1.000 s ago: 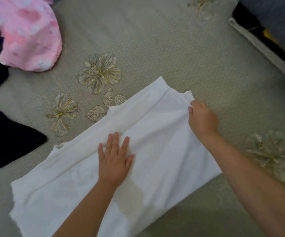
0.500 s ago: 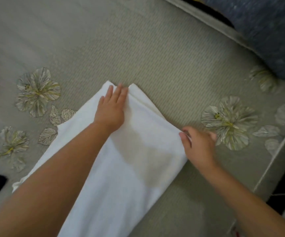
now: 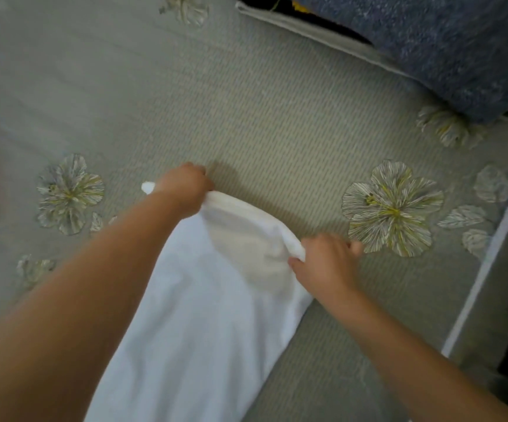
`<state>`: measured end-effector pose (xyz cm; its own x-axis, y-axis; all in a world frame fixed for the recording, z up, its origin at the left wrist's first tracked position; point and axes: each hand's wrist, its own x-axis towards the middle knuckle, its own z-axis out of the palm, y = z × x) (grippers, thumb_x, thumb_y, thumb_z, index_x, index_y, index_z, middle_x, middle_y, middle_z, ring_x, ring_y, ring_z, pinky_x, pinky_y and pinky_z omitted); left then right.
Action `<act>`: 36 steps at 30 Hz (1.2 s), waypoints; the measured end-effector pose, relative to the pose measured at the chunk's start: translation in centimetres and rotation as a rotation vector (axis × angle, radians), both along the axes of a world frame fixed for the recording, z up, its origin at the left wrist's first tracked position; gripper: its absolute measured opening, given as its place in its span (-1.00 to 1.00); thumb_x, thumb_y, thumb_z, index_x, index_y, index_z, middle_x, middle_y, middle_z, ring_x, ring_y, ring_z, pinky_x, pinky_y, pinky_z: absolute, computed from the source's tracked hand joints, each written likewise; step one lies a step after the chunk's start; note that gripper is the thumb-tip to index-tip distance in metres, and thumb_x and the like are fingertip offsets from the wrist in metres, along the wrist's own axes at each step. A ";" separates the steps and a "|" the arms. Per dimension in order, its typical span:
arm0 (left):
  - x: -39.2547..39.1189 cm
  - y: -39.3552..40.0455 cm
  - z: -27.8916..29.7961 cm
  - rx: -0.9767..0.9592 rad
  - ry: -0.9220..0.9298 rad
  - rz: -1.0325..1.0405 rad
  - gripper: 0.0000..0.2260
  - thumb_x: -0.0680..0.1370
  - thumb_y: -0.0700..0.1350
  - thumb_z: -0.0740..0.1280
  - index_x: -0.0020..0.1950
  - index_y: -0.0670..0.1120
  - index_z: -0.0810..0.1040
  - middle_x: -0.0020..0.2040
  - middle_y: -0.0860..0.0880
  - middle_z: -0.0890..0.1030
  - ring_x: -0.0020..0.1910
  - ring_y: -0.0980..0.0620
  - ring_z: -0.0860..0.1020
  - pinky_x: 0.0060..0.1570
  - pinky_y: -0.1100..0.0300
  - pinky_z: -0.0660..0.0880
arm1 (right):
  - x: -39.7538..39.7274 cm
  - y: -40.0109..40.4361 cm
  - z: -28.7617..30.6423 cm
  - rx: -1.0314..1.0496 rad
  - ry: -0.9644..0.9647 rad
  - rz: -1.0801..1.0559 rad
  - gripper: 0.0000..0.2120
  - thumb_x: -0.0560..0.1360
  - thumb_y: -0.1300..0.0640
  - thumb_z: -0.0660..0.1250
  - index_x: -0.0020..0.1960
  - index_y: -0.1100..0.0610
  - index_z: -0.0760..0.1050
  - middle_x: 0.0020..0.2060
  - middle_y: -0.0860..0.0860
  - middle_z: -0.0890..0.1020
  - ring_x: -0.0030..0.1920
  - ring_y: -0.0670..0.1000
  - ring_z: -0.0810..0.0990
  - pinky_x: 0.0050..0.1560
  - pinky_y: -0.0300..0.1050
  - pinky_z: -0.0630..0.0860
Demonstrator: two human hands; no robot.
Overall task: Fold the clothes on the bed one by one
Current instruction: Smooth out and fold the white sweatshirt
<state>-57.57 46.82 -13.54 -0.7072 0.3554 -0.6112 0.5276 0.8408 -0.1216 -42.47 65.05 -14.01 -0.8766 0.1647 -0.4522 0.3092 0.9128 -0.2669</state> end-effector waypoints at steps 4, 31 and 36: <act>3.8 -4.1 2.5 0.159 0.175 0.127 -0.66 0.49 -0.31 0.19 0.21 -0.06 0.49 0.17 -0.09 0.44 0.20 -0.11 0.31 -0.04 0.07 0.33 | 2.4 -2.3 4.0 0.011 0.276 0.085 -0.82 0.18 0.21 0.52 -0.32 0.16 0.52 -0.33 0.05 0.55 -0.21 0.14 0.55 -0.16 -0.07 0.07; 46.8 -34.5 0.2 -0.151 0.060 0.537 -0.15 0.49 -0.31 0.25 0.46 0.12 -0.31 0.47 -0.03 -0.37 0.46 -0.08 -0.31 0.43 -0.08 -0.15 | 39.4 -30.9 2.1 -0.016 0.130 0.629 -0.40 -0.11 -0.23 0.56 -0.26 0.19 0.64 -0.37 0.04 0.61 -0.37 -0.01 0.57 -0.30 -0.23 0.48; 47.5 -34.4 -0.5 -0.023 0.137 0.241 -0.25 0.56 -0.22 0.14 0.27 0.10 -0.51 0.33 0.06 -0.49 0.46 -0.05 -0.31 0.39 0.04 -0.32 | 37.7 -33.3 1.8 0.046 0.092 0.510 0.03 0.17 -0.33 0.42 0.39 0.31 0.23 0.37 0.31 0.28 0.42 0.28 0.15 0.33 0.27 0.17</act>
<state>-10.02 12.38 -14.05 -0.8462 0.1540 -0.5101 0.2901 0.9362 -0.1986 -4.77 31.74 -12.21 -0.8862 -0.2761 -0.3719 -0.2009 0.9526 -0.2283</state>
